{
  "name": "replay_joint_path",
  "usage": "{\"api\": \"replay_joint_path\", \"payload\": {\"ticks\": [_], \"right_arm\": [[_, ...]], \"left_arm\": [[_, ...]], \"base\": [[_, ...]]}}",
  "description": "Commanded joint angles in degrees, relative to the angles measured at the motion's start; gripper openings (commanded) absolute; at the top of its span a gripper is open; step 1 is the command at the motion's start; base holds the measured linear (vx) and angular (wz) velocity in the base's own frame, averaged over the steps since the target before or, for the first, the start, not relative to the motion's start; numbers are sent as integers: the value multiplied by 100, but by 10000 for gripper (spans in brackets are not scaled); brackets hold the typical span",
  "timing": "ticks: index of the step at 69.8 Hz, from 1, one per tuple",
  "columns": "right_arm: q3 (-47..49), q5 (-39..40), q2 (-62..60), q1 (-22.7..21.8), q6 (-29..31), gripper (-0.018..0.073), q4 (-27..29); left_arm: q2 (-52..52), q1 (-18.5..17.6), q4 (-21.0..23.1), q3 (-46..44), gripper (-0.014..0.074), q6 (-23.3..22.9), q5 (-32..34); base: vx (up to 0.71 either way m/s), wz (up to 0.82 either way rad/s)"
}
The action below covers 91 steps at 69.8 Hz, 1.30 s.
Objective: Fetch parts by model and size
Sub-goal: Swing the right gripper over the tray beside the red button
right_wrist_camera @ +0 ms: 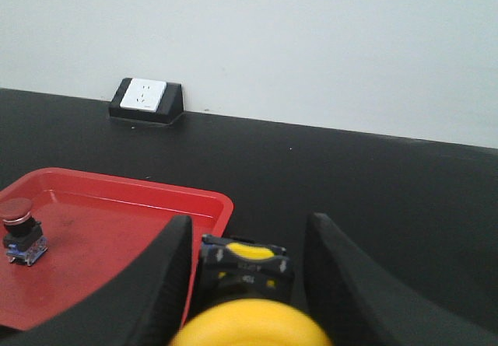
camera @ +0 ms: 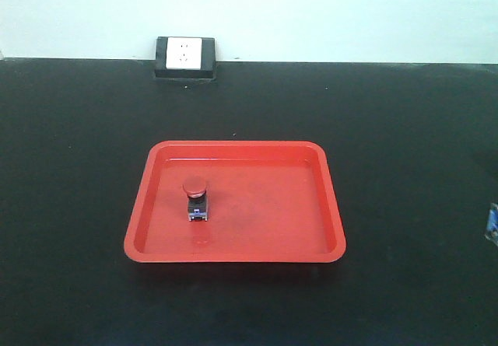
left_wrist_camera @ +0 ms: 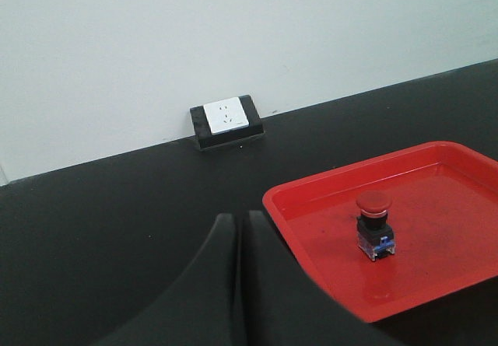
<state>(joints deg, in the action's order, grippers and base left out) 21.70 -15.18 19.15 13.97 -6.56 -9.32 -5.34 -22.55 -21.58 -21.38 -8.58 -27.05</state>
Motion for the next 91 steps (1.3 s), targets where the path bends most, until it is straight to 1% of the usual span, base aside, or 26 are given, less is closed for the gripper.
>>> {"api": "replay_joint_path", "payload": {"ticks": [1,9,15,19,29,41,47,55,61,65,71,75,85,91], "right_arm": [[372,832,587,150,87,-2,-156],[627,1089,1253,571,87,-2,-390],[889,1096,1797,880,81,-2,-623],[1091,1096,2175,1026,81,-2,-665],[1710,993,3194,1226,23,-2,-584],[2586,577,4417,1406,-3,-2,-542],[3094,202,5035,1479,-35,-2,-410],[3737,-382,5736,1479,-196,-2,10],[4249,-791,6251,1479,-384,-2,205],[4591,-988,6593,1479,-629,-2,353],[5028,-1329,7038,1479,-959,-2,435],[5369,-1691,7350,1479,-1124,-2,420],[6202,-2851,8135,1479,-1279,-2,447],[6601,-3254,8494,1479,-1294,-2,447]], "left_arm": [[-88,-12,4,-127,-8,-13,389],[-88,-12,-1,-127,-8,-13,389],[-88,-12,-1,-127,-8,-13,384],[-88,-12,-1,-127,-8,-13,370],[-88,-12,-1,-127,-8,-13,340],[-88,-12,-1,-127,-8,-13,304],[-88,-12,-1,-127,-8,-13,304],[-88,-12,-1,-127,-8,-13,299],[-88,-12,-1,-127,-8,-13,299],[-88,-12,-1,-127,-8,-13,299],[-88,-12,-1,-127,-8,-13,293],[-88,-12,-1,-127,-8,-13,280],[-88,-12,-1,-127,-8,-13,135],[-88,-12,-1,-127,-8,-13,1]], "base": [[0,0],[0,0],[0,0],[0,0],[0,0],[0,0],[0,0],[0,0],[0,0],[0,0],[0,0],[0,0],[0,0],[0,0]]}}
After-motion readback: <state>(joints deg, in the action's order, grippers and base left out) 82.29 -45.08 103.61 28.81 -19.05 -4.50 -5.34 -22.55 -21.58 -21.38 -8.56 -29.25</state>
